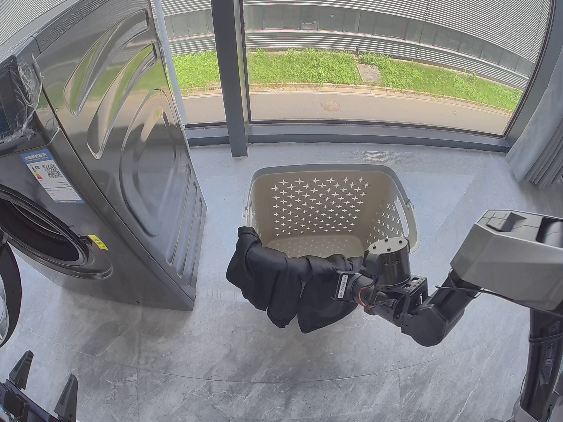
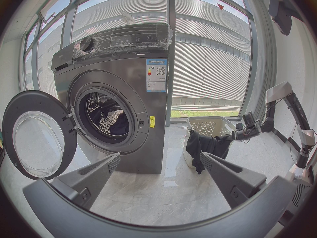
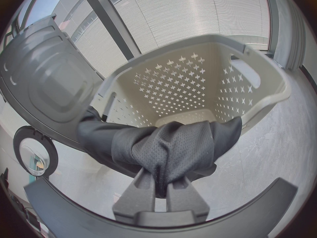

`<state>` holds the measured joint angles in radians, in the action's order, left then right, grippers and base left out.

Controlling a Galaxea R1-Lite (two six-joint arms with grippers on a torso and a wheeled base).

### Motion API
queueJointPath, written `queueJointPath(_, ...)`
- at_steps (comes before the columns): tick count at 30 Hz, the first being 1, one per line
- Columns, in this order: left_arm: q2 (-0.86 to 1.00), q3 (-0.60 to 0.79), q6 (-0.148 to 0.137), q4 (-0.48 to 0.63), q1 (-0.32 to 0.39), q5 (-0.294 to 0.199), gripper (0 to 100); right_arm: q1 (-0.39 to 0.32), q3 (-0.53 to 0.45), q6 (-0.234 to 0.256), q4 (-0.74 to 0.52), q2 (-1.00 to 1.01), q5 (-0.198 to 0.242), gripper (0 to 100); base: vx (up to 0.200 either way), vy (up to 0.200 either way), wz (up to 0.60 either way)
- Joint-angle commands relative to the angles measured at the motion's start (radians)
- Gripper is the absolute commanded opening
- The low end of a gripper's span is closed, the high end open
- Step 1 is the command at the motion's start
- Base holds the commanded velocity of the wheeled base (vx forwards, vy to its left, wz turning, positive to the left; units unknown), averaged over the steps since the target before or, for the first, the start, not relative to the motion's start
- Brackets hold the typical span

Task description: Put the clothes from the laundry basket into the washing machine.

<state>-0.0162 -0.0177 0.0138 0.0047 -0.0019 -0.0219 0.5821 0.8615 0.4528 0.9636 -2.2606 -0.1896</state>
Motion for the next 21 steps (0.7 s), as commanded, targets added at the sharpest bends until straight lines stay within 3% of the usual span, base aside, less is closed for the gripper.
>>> queueJointPath(1, 0.016, 0.016, 0.002, 0.000, 0.000, 0.000, 100, 0.041, -0.127, -0.003, 0.053, 0.213, 0.002, 0, 0.000, 0.000, 0.00)
queueJointPath(14, 0.016, 0.016, 0.002, 0.000, 0.000, 0.000, 100, 0.108, -0.378, -0.013, 0.168, 0.564, 0.033, 0, 0.000, 0.000, 0.00)
queueJointPath(18, 0.016, 0.016, 0.003, 0.000, 0.000, 0.004, 100, 0.156, -0.473, -0.088, 0.260, 0.693, 0.098, 0, 0.000, 0.000, 0.00)
queueJointPath(21, 0.016, 0.016, 0.003, 0.000, 0.000, 0.005, 100, 0.160, -0.473, -0.134, 0.282, 0.708, 0.105, 0, 0.000, 0.000, 0.00)
